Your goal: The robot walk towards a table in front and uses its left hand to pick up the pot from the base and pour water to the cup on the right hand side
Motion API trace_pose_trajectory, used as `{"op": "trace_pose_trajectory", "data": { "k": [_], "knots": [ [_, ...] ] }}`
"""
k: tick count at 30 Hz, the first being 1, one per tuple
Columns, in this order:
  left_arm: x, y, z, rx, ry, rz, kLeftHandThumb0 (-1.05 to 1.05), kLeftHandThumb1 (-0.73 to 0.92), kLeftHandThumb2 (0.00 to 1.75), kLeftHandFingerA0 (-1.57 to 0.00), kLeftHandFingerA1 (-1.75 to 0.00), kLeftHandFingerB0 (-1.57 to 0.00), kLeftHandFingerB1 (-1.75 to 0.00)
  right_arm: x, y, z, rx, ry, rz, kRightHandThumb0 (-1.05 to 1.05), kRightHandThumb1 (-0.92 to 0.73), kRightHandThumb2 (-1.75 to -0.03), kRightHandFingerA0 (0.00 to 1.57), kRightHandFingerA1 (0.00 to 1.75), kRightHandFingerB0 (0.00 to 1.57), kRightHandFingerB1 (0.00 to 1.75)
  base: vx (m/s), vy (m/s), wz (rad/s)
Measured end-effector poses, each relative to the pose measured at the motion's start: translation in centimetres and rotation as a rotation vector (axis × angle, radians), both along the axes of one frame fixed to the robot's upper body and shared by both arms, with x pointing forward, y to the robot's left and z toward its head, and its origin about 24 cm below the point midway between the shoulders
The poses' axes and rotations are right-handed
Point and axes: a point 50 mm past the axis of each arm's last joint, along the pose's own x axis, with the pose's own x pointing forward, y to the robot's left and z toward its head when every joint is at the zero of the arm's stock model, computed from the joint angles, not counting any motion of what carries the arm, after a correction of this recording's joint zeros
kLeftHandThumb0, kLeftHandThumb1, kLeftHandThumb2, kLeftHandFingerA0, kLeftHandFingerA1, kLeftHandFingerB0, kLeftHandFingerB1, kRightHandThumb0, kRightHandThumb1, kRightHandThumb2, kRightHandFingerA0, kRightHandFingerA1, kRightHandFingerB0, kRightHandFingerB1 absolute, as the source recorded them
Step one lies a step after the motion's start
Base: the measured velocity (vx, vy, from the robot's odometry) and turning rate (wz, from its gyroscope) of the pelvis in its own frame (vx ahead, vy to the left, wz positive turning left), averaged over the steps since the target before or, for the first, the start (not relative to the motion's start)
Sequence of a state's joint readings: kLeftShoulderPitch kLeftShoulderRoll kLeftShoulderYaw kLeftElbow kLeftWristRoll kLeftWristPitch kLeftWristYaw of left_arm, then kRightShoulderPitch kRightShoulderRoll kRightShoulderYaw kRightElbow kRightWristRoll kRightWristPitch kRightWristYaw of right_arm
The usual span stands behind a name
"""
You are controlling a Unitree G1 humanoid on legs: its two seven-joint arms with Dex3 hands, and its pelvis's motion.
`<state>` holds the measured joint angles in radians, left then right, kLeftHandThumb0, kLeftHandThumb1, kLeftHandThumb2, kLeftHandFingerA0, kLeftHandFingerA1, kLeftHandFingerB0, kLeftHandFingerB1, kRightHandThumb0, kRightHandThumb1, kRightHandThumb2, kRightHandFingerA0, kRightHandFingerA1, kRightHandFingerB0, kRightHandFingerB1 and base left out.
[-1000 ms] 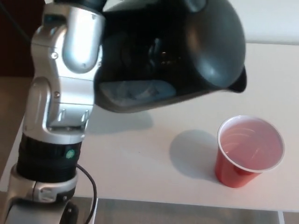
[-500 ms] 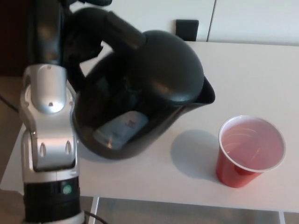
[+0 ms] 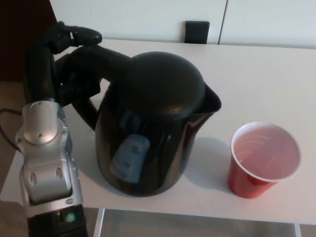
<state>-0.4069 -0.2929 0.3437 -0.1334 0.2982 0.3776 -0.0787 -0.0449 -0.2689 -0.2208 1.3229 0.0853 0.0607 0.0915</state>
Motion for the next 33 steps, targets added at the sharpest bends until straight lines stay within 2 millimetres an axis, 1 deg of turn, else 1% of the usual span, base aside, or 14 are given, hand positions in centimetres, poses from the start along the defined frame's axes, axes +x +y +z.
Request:
{"op": "trace_pose_trajectory", "data": {
  "k": [2, 4, 6, 9, 15, 16, 18, 19, 20, 21, 22, 24, 25, 33],
  "knots": [
    [0.0, 0.3, -0.4, -0.031, 0.018, -0.003, -0.05, 0.77, 0.74, -0.92, -1.63, -0.75, -1.08, -0.2, 0.0, 0.0, 0.0, 0.004, -0.004, -0.5, -0.64, -0.6, 0.61, 0.6, 0.54, 0.45, 0.0, 0.0, 0.0],
    [-0.1, 0.6, -0.9, -0.063, 0.039, -0.005, -0.08, 0.77, 0.61, -0.86, -1.74, -0.75, -0.6, -0.3, 0.0, 0.0, 0.001, 0.004, -0.008, -0.48, -0.63, -0.59, 0.63, 0.59, 0.56, 0.44, 0.0, 0.0, 0.0],
    [-0.1, 0.8, -1.3, -0.094, 0.054, -0.009, -0.28, 0.72, 0.65, -0.83, -1.58, -0.63, -0.49, -0.3, 0.0, 0.0, 0.002, 0.0, -0.015, -0.47, -0.66, -0.6, 0.6, 0.59, 0.53, 0.43, 0.0, 0.0, 0.0],
    [-0.1, 1.0, -2.0, -0.148, 0.072, -0.014, -0.24, 0.81, 0.68, -0.8, -1.55, -0.56, -0.42, 0.0, 0.0, 0.0, 0.004, -0.011, -0.024, -0.5, -0.63, -0.59, 0.63, 0.58, 0.6, 0.45, 0.0, 0.0, 0.0],
    [-0.1, 1.2, -2.7, -0.238, 0.092, -0.03, -0.36, 0.59, 0.58, -0.85, -0.71, -0.45, -0.35, 1.1, 0.0, 0.3, -0.003, -0.037, -0.016, -0.53, -0.63, -0.59, 0.62, 0.6, 0.57, 0.43, 0.0, 0.0, 0.0],
    [0.0, 1.2, -2.7, -0.249, 0.094, -0.035, -0.46, 0.44, 0.75, -0.88, -0.72, -0.36, -0.45, 1.3, 0.0, 0.3, -0.005, -0.041, -0.014, -0.54, -0.61, -0.59, 0.63, 0.55, 0.59, 0.44, 0.0, 0.0, 0.0],
    [0.0, 1.1, -2.8, -0.273, 0.097, -0.047, -0.4, 0.52, 0.56, -0.82, -0.55, -0.41, -0.34, 1.6, 0.0, 0.4, -0.012, -0.045, -0.006, -0.54, -0.61, -0.59, 0.63, 0.59, 0.59, 0.45, 0.0, 0.0, 0.0],
    [0.0, 1.1, -2.8, -0.279, 0.098, -0.051, -0.53, 0.45, 0.72, -0.7, -0.57, -0.34, -0.43, 1.6, -0.1, 0.4, -0.014, -0.045, -0.005, -0.54, -0.63, -0.59, 0.63, 0.59, 0.57, 0.45, 0.0, 0.0, 0.0],
    [0.0, 1.1, -2.8, -0.289, 0.1, -0.056, -0.49, 0.52, 0.56, -0.44, -0.37, -0.26, -0.29, 1.6, -0.1, 0.4, -0.017, -0.044, -0.005, -0.53, -0.6, -0.59, 0.6, 0.6, 0.61, 0.48, 0.0, 0.0, 0.0],
    [0.0, 1.0, -2.9, -0.296, 0.1, -0.061, -0.49, 0.52, 0.56, -0.44, -0.37, -0.26, -0.29, 1.5, -0.1, 0.4, -0.018, -0.043, -0.004, -0.53, -0.6, -0.59, 0.6, 0.6, 0.61, 0.48, 0.0, 0.0, 0.0],
    [0.0, 1.0, -2.9, -0.296, 0.102, -0.07, -0.56, 0.47, 0.69, -0.17, -0.38, -0.12, -0.34, 1.5, -0.1, 0.4, -0.017, -0.044, -0.008, -0.54, -0.6, -0.58, 0.58, 0.57, 0.59, 0.46, 0.0, 0.0, 0.0],
    [0.0, 0.7, -2.9, -0.283, 0.104, -0.111, -0.54, 0.44, 0.67, -0.24, -0.39, -0.08, -0.31, 1.5, -0.1, 0.4, -0.016, -0.047, -0.016, -0.53, -0.62, -0.59, 0.58, 0.58, 0.57, 0.45, 0.0, 0.0, 0.0],
    [0.0, 0.7, -2.8, -0.272, 0.103, -0.129, -0.28, 0.35, 0.89, 0.0, -0.47, 0.0, -0.47, 1.5, -0.1, 0.4, -0.017, -0.048, -0.015, -0.51, -0.64, -0.59, 0.58, 0.55, 0.53, 0.43, 0.0, 0.0, 0.0],
    [0.2, 0.6, -2.2, -0.223, 0.093, -0.231, -0.3, 0.33, 0.88, 0.0, -0.48, 0.0, -0.48, 2.0, -0.1, 0.5, -0.018, -0.058, -0.002, -0.53, -0.66, -0.6, 0.6, 0.53, 0.52, 0.42, 0.0, 0.0, 0.0]
  ]
}}
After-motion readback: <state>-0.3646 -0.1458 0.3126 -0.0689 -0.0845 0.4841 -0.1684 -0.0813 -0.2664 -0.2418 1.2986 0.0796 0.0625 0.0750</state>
